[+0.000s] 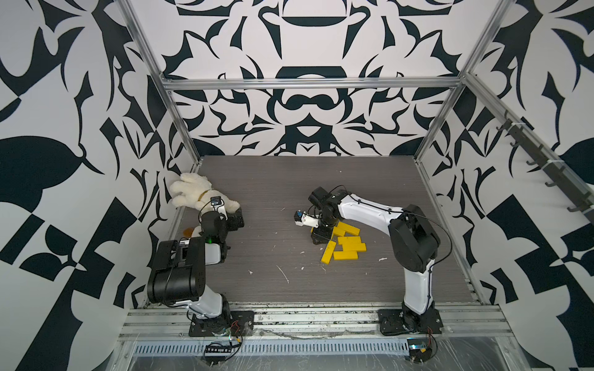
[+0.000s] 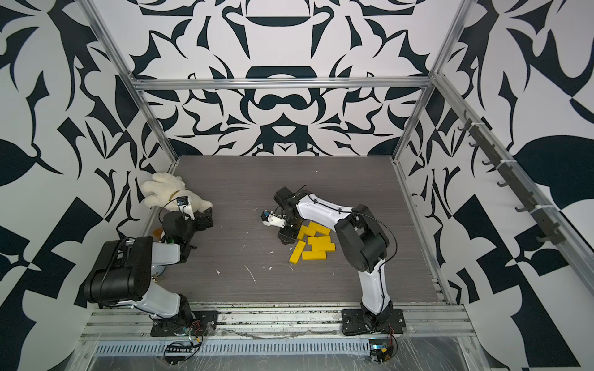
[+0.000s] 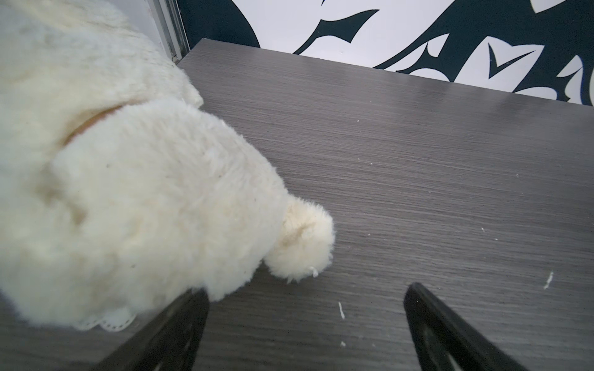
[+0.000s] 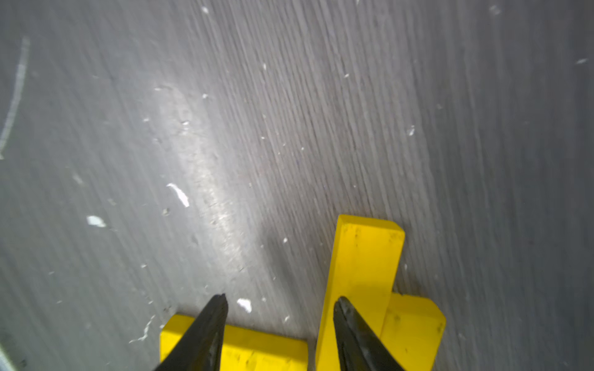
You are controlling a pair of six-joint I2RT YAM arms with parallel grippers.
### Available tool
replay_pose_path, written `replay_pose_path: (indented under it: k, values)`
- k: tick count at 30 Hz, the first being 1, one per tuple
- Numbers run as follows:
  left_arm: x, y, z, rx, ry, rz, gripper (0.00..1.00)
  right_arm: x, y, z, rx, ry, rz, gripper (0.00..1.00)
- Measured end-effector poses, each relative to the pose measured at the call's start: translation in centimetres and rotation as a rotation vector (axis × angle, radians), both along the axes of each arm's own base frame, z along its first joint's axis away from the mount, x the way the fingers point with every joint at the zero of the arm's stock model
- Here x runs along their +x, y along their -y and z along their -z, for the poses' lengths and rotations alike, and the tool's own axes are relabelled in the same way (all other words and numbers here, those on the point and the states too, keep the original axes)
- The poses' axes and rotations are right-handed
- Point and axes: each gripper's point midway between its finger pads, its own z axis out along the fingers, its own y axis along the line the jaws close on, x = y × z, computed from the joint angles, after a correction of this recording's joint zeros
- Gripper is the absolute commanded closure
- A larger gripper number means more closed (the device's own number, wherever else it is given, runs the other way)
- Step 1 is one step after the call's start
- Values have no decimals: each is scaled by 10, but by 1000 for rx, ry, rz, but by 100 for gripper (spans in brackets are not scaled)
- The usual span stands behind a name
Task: Assemble the number 8 with building blocks
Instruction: Move the building block to the center of the board.
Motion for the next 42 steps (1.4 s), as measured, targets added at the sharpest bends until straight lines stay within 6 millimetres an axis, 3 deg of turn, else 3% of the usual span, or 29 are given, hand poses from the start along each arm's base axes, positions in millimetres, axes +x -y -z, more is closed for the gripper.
replay_pose_path:
  k: [8,13,20,24,28,34,42]
  values:
    - [0,0,0,0,0,0,1,36,-7,5,17,24,30,45]
    - [0,0,0,0,0,0,1,40,5,14,-3,2,55,45]
    - [0,0,0,0,0,0,1,32,18,17,-51,-50,73,76]
    - [0,0,0,0,0,0,1,29,13,16,-60,-69,97,88]
    - [0,0,0,0,0,0,0,25,0,15,-48,-68,159,94]
    - [0,0,0,0,0,-1,1,42,-27,11,39,-70,504,99]
    - [0,0,0,0,0,-1,0,58,-30,13,66,-55,985,100]
